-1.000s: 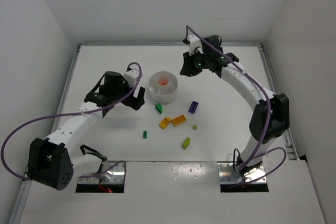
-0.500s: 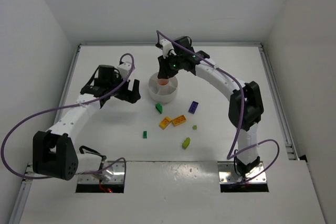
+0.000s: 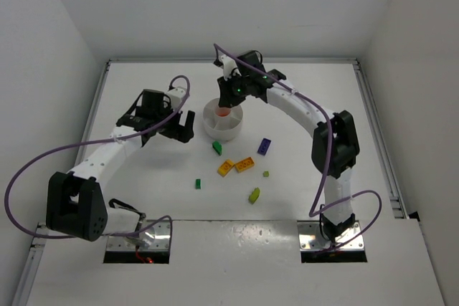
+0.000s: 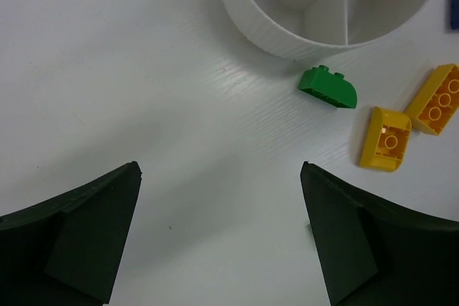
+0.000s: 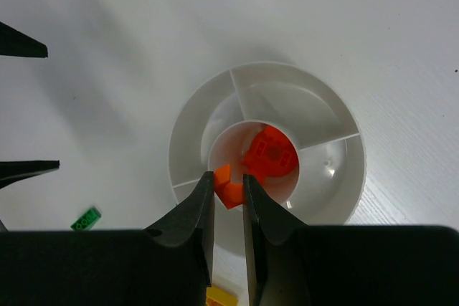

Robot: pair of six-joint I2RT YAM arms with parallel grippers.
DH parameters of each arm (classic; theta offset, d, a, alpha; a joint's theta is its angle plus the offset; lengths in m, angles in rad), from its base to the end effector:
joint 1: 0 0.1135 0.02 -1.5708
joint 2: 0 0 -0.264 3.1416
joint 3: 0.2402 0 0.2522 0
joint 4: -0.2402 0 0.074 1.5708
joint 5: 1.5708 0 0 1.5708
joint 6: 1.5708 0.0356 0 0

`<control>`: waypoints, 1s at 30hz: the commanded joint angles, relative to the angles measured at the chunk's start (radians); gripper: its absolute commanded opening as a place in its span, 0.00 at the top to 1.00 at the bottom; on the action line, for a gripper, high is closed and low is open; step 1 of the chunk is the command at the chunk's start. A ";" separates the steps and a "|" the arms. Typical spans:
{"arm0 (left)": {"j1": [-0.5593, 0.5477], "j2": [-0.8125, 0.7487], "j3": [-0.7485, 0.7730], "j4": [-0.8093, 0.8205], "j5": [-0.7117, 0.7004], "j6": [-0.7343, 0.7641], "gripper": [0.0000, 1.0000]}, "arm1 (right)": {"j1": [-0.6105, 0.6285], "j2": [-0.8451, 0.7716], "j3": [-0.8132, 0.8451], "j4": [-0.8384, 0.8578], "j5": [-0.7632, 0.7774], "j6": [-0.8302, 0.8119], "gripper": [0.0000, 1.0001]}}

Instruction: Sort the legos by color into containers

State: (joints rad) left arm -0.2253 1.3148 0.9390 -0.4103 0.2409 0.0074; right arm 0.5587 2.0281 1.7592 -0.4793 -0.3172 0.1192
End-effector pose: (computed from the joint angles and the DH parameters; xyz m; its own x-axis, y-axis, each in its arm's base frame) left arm 0.2708 -0.0708 0.2580 -0.6869 0.1648 -0.7078 0.3864 0.9077 -0.1636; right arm 0.3907 0.2573 0.2698 -0.6557 -0.2767 -0.7025 -0.6239 0.7225 0.2978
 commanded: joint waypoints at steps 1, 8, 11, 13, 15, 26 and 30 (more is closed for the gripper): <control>-0.026 -0.005 0.035 0.013 -0.022 0.009 0.00 | 0.004 0.023 -0.004 0.007 0.024 -0.024 0.84; -0.049 -0.014 0.026 0.025 -0.080 0.000 0.00 | 0.004 0.023 -0.044 0.007 0.035 -0.033 0.77; -0.049 -0.014 0.017 0.036 -0.080 -0.040 0.00 | 0.004 0.023 -0.055 0.007 0.035 -0.033 0.71; -0.049 -0.014 0.006 0.036 -0.071 -0.055 0.00 | 0.004 0.014 -0.066 0.007 0.035 -0.033 0.68; -0.049 -0.005 -0.006 0.036 -0.043 -0.066 0.00 | 0.004 0.014 -0.075 0.007 0.035 -0.033 0.63; -0.059 -0.075 -0.114 0.056 0.076 0.052 0.05 | -0.016 -0.233 -0.303 0.056 -0.010 -0.130 0.60; -0.091 -0.103 -0.150 0.056 0.109 0.107 0.10 | -0.016 -0.363 -0.472 0.067 0.027 -0.203 0.60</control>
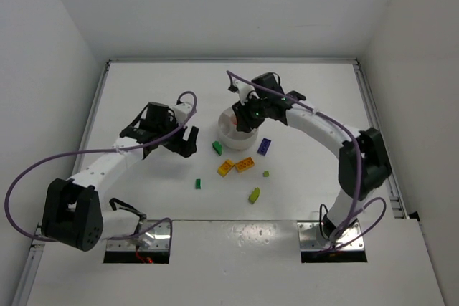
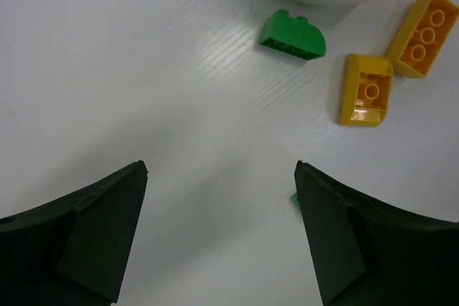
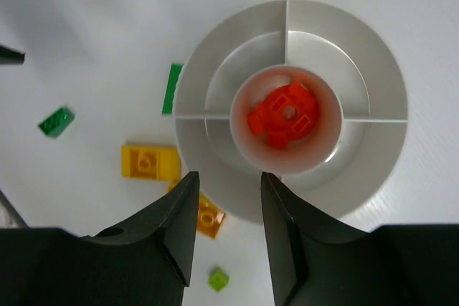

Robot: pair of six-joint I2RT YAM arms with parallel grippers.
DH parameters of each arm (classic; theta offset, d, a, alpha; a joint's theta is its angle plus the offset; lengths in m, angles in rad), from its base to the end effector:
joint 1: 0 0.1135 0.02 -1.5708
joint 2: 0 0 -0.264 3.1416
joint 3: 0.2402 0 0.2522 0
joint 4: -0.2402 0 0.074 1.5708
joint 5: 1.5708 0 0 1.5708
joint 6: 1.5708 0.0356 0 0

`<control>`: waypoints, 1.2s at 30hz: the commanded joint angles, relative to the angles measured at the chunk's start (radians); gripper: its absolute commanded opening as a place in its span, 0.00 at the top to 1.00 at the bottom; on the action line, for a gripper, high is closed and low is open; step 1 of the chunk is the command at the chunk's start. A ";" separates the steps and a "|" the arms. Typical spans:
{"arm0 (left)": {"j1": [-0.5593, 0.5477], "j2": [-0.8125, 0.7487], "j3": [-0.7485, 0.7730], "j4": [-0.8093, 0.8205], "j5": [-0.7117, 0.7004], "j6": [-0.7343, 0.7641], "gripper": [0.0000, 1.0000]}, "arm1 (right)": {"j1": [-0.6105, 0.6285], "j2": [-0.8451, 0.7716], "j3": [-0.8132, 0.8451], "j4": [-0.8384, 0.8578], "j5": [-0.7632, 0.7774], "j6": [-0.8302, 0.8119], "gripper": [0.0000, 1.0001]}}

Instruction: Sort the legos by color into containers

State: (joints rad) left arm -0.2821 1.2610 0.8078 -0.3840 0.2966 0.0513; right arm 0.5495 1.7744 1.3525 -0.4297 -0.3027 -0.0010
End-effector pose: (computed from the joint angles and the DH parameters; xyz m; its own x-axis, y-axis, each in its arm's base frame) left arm 0.2452 -0.0819 0.2314 -0.6892 0.2508 -0.6798 0.4902 0.8523 -0.1825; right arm 0.3292 0.2141 0.2452 -0.6409 -0.3936 -0.6590 -0.6666 0.7111 0.2236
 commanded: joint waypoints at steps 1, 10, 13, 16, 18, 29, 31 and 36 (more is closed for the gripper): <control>-0.072 -0.060 -0.028 0.030 0.053 0.064 0.12 | -0.017 -0.162 -0.088 0.017 0.022 -0.083 0.60; -0.294 -0.058 -0.045 0.106 -0.046 0.032 0.12 | -0.036 -0.204 -0.035 -0.018 -0.004 -0.033 0.58; -0.374 -0.023 -0.055 0.131 -0.103 0.007 0.15 | -0.057 -0.194 -0.012 -0.018 0.055 -0.010 0.58; -0.417 0.041 -0.041 0.140 -0.174 -0.004 0.19 | -0.111 -0.220 -0.056 -0.018 0.143 0.041 0.58; -0.446 0.075 -0.010 0.131 -0.201 -0.024 0.23 | -0.141 -0.240 -0.099 -0.007 0.175 0.068 0.58; -0.522 0.268 0.067 0.109 -0.212 -0.073 0.25 | -0.327 -0.320 -0.216 -0.007 0.113 0.134 0.57; -0.551 0.302 0.088 0.109 -0.212 -0.082 0.25 | -0.336 -0.320 -0.225 -0.007 0.090 0.145 0.57; -0.591 0.382 0.117 0.109 -0.237 -0.091 0.25 | -0.345 -0.320 -0.234 0.002 0.068 0.154 0.57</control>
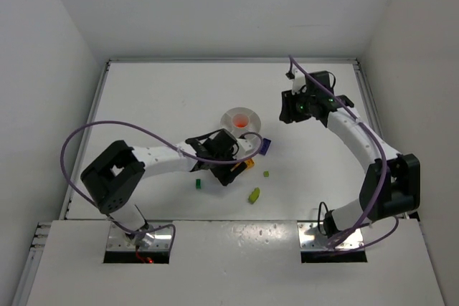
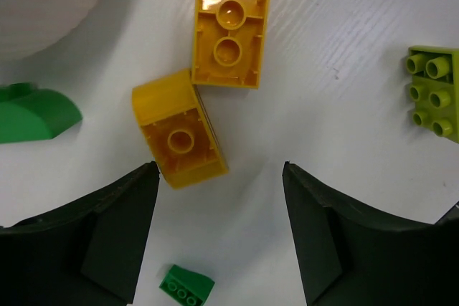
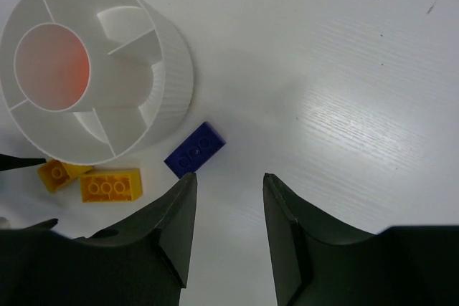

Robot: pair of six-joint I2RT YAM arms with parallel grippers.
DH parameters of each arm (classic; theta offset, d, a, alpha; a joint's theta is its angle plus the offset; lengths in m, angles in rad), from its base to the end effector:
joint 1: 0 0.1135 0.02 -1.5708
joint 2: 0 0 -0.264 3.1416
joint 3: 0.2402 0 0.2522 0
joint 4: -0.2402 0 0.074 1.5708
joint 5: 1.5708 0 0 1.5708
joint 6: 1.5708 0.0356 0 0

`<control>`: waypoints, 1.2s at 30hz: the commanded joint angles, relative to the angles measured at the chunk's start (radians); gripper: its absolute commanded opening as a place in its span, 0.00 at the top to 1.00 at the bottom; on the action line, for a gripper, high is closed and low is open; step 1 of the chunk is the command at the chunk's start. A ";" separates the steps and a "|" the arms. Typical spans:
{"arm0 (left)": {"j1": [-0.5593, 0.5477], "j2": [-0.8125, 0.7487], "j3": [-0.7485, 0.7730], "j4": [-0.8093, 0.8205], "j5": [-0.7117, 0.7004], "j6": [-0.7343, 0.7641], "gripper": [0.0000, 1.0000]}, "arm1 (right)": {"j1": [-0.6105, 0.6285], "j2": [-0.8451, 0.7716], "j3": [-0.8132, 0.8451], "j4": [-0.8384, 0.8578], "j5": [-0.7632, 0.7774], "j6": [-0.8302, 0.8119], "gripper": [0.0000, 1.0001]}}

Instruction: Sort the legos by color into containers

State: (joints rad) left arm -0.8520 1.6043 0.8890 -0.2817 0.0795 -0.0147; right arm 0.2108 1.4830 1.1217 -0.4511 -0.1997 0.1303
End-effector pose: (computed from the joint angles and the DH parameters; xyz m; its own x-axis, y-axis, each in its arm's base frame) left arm 0.2037 -0.2371 0.1700 -0.5644 0.6228 -0.5418 0.7704 0.6332 -0.0747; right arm 0.3135 0.0743 0.2670 -0.7478 -0.0298 -0.6632 -0.2434 0.9417 0.2321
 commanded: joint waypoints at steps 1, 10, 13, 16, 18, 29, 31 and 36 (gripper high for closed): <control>-0.021 0.052 0.045 0.007 -0.020 -0.025 0.25 | -0.007 -0.020 -0.003 0.023 -0.035 0.023 0.57; -0.030 0.117 0.054 -0.005 -0.070 -0.034 0.37 | -0.007 0.011 -0.053 0.034 -0.131 0.063 0.57; -0.030 0.117 0.064 -0.005 -0.086 -0.034 0.48 | 0.002 0.036 -0.079 0.058 -0.141 0.084 0.57; -0.021 0.103 0.064 -0.005 -0.116 -0.034 0.59 | 0.002 0.083 -0.079 0.081 -0.141 0.106 0.57; -0.010 0.076 0.064 -0.005 -0.116 -0.034 0.63 | 0.002 0.126 -0.068 0.081 -0.141 0.117 0.57; 0.076 -0.214 0.024 -0.088 0.026 0.067 0.75 | 0.032 0.249 -0.011 0.138 -0.196 0.161 0.57; 0.094 -0.247 0.044 -0.145 0.084 0.088 0.75 | 0.041 0.263 0.015 0.138 -0.205 0.161 0.57; 0.166 -0.256 0.123 -0.255 0.138 0.140 0.76 | 0.065 0.307 0.056 0.138 -0.205 0.161 0.57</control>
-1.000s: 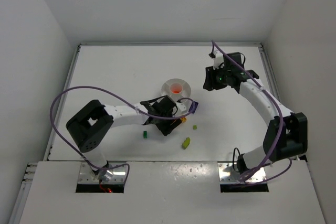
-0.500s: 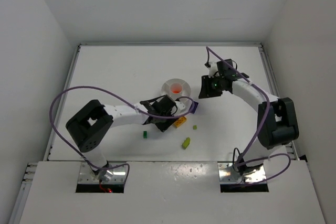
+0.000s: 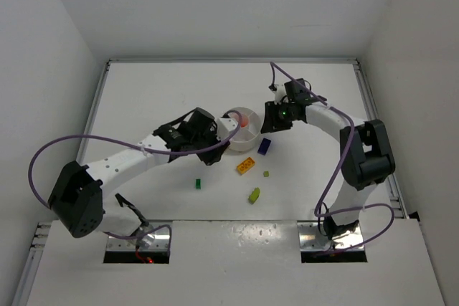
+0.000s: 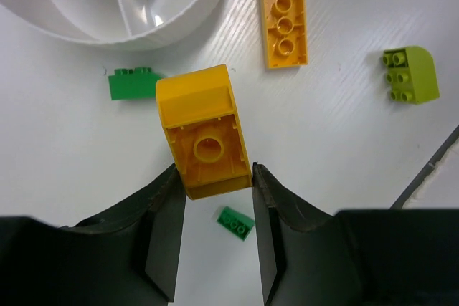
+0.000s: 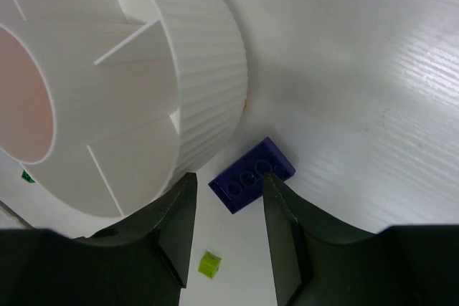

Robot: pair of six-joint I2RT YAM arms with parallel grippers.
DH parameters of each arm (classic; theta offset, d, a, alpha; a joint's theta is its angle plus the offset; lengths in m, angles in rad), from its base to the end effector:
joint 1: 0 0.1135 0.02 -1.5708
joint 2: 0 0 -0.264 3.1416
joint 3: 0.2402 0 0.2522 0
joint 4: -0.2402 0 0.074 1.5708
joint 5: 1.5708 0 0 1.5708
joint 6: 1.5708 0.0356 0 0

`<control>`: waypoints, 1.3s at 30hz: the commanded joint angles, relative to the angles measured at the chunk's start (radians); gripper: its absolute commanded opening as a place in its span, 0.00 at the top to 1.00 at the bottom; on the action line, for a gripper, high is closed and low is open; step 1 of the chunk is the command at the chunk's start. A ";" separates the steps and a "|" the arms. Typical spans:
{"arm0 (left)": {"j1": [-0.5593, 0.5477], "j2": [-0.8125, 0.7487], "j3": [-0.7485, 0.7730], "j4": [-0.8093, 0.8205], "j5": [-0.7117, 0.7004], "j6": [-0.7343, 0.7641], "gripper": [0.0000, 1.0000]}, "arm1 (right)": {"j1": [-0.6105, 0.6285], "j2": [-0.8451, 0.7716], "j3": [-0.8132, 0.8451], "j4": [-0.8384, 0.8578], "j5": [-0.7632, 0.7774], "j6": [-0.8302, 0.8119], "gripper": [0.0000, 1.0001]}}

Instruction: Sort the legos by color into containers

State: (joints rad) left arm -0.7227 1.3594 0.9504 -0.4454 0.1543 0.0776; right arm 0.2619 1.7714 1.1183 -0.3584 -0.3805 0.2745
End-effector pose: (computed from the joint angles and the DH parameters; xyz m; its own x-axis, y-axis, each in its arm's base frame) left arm 0.2101 -0.1926 0.2469 -0.5074 0.5496 -0.6637 0.7709 0.6336 -0.0647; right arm 0.3447 0.1061 0.1803 -0.9048 0.0180 -0.4254 -0.1927 0.8736 0.4468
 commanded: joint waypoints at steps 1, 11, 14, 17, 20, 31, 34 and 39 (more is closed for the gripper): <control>0.048 -0.002 0.077 -0.102 0.064 0.057 0.76 | 0.025 0.029 0.069 0.045 -0.024 0.026 0.57; 0.137 0.089 0.194 -0.151 0.123 0.057 0.77 | 0.065 0.085 0.133 0.056 -0.034 0.026 0.57; 0.137 0.109 0.221 -0.170 0.160 0.057 0.77 | 0.065 0.040 0.133 0.056 -0.023 -0.001 0.57; 0.161 0.109 0.232 -0.193 0.250 0.097 0.78 | 0.065 -0.060 0.089 0.056 -0.023 -0.066 0.57; 0.186 0.099 0.232 -0.232 0.393 0.143 0.78 | 0.040 -0.188 -0.001 0.056 -0.075 -0.217 0.57; 0.269 0.133 0.268 -0.355 0.985 0.235 0.78 | 0.068 -0.679 -0.462 0.283 -0.621 -0.854 0.48; 0.269 0.133 0.277 -0.378 1.042 0.226 0.75 | 0.068 -0.600 -0.374 0.156 -0.660 -0.965 0.45; 0.269 0.115 0.254 -0.401 1.081 0.226 0.71 | 0.117 -0.625 -0.430 0.386 -0.660 -0.965 0.42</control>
State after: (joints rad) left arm -0.4625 1.4963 1.1889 -0.8318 1.1278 0.2806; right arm 0.3462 1.1683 0.6910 -0.1448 -0.9524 -0.5991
